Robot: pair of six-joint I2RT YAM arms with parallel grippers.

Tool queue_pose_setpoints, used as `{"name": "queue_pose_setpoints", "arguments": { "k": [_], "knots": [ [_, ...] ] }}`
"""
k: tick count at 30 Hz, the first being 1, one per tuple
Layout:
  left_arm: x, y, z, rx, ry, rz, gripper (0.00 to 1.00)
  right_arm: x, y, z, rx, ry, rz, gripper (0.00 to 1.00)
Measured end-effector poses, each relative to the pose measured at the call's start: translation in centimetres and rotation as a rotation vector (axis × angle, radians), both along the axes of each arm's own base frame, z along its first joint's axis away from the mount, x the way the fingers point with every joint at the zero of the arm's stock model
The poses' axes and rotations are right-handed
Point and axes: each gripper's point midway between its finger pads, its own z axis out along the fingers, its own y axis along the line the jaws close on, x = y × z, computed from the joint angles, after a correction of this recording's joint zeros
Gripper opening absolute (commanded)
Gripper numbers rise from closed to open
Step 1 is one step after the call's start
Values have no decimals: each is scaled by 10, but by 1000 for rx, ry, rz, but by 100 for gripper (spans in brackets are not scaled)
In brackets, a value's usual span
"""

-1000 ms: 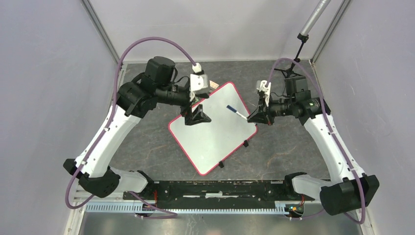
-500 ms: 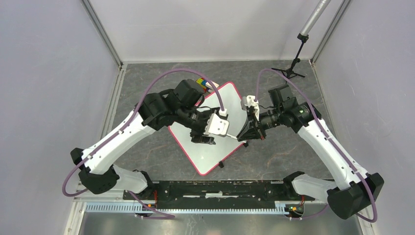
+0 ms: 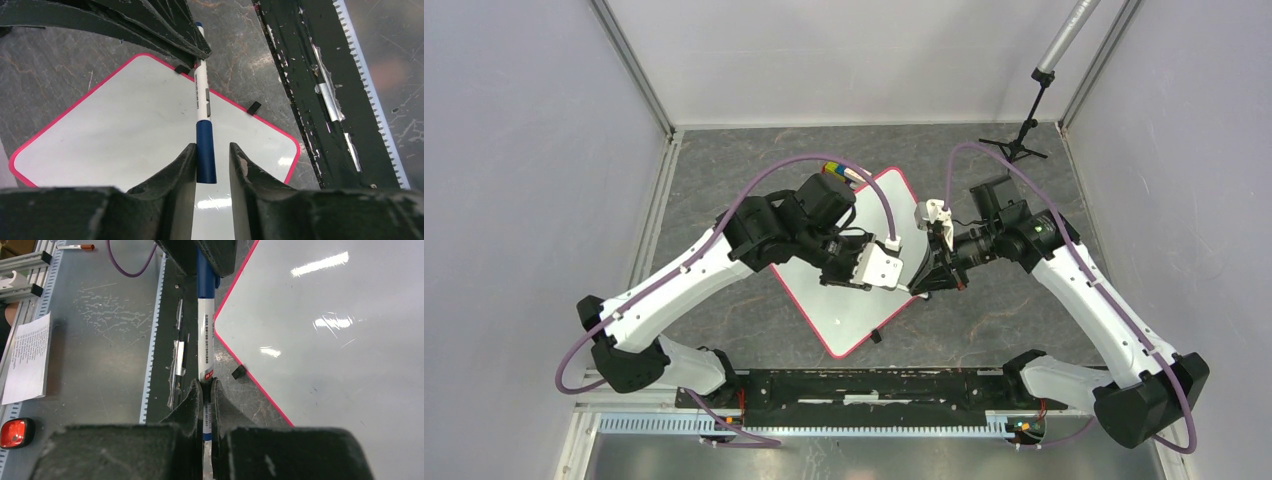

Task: Write a sentence on the whiteboard
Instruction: Pass from the right arm to the left, then open the pen cap from the whiteboard marker.

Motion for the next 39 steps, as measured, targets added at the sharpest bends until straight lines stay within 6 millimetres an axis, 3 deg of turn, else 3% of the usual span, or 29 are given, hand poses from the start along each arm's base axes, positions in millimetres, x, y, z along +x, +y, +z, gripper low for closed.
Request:
{"name": "queue_pose_setpoints", "arguments": {
  "k": [4, 5, 6, 8, 9, 15, 18, 22, 29, 35, 39],
  "knots": [
    [2, -1, -3, 3, -9, 8, 15, -3, 0, 0, 1, 11, 6, 2],
    [3, -1, -3, 3, -9, 13, 9, -3, -1, 0, 1, 14, 6, 11],
    [4, -3, -2, -3, -7, 18, 5, -4, -1, 0, 0, 18, 7, 26],
    [5, -3, -1, -10, 8, 37, 2, -4, 0, 1, 2, 21, 8, 57],
    [7, -3, 0, -19, 19, 50, 2, -4, 0, 1, 4, 20, 8, 66],
    [28, 3, 6, -99, 159, 181, 2, 11, 4, 14, 25, -45, -51, 98],
    [42, 13, 12, -158, 254, 275, 2, 22, 6, 31, 58, -120, -110, 98],
    [54, 25, 34, -271, 350, 369, 2, 34, 10, 71, 140, -206, -171, 97],
    [50, 35, 78, -463, 510, 404, 2, 55, 19, 120, 297, -159, -229, 97],
    [56, 34, 93, -536, 622, 433, 2, 52, 28, 125, 393, 21, -220, 98],
    [58, 31, 98, -553, 665, 441, 2, 47, 31, 128, 462, 141, -223, 76]
  ]
}}
